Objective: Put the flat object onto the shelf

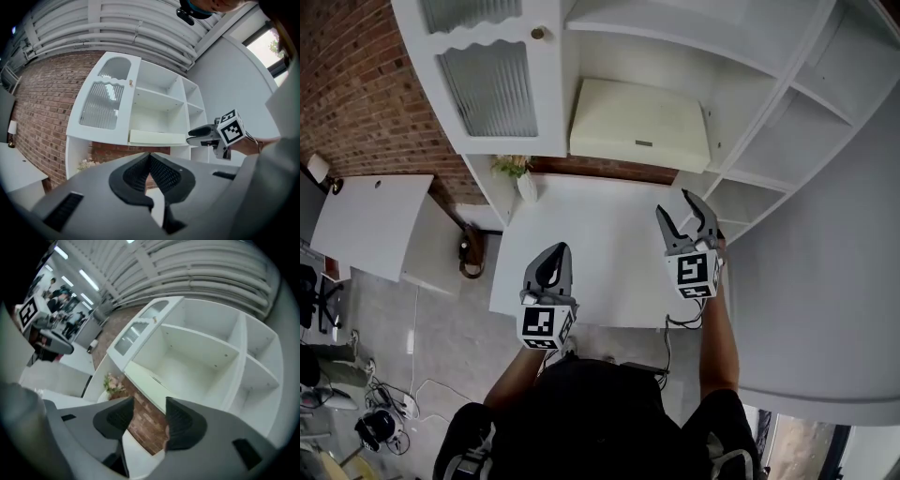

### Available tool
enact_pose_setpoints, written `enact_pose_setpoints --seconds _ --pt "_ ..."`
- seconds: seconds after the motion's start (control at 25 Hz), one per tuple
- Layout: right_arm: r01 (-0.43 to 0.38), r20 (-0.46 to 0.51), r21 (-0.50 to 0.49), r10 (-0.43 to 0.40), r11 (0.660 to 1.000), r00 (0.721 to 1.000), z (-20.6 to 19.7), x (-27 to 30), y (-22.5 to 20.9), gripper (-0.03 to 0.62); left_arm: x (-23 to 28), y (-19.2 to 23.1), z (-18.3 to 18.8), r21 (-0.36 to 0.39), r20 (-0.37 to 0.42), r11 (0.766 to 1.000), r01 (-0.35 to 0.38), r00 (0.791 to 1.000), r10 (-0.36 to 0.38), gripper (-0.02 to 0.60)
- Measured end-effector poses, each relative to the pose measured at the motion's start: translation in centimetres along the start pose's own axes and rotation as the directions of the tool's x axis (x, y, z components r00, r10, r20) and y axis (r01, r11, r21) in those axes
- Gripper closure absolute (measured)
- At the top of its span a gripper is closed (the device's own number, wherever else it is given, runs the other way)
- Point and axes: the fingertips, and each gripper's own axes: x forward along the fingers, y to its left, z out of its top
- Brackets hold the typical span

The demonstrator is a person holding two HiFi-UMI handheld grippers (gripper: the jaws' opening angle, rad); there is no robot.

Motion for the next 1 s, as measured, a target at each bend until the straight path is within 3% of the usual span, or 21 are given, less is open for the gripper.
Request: enact_pose_setpoints --seconds 0.04,0.12,0.24,0.36,0.44,0.72,1.0 --pt "0.016 0.013 0.082 -0.017 0.997 1.0 -0.1 -0.7 0.3 0.399 0.1 -0.2 -0.1 0.0 -0.002 1.0 0.003 1.0 -0.003 0.572" --pt "0.046 0.01 0.243 -0.05 0.969 0.999 -0.9 -1.9 0.8 0.468 0.2 -0.4 -0.2 0.002 -0.003 1.0 0.008 1.0 -0.008 0.572" --pt "0.101 -0.028 0.441 -0.099 0.892 0.995 -2.8 -3.4 1.4 0.544 0.3 -0.7 -0.3 0.003 -0.004 1.0 0.011 1.0 -0.011 0.572" --pt "0.126 -0.061 0.557 -0.112 0.821 0.992 -4.1 -4.8 2.6 0.568 0.3 -1.0 -0.5 0.005 -0.009 1.0 0.012 1.0 -0.012 0.572" --pt "0.12 -0.063 0.602 -0.103 0.789 0.993 -4.5 -5.7 3.6 0.568 0.1 -1.3 -0.5 0.009 -0.011 1.0 0.015 1.0 -0.015 0.572" --pt "0.082 -0.05 0.681 -0.065 0.728 0.997 -4.4 -9.3 7.2 0.569 -0.8 -2.2 -0.8 0.01 -0.015 1.0 0.013 1.0 -0.012 0.572" --pt "0.089 -0.069 0.679 -0.058 0.729 0.996 -5.4 -10.1 9.1 0.569 -1.0 -3.0 -1.9 0.001 -0.032 1.0 0.024 0.999 -0.024 0.572"
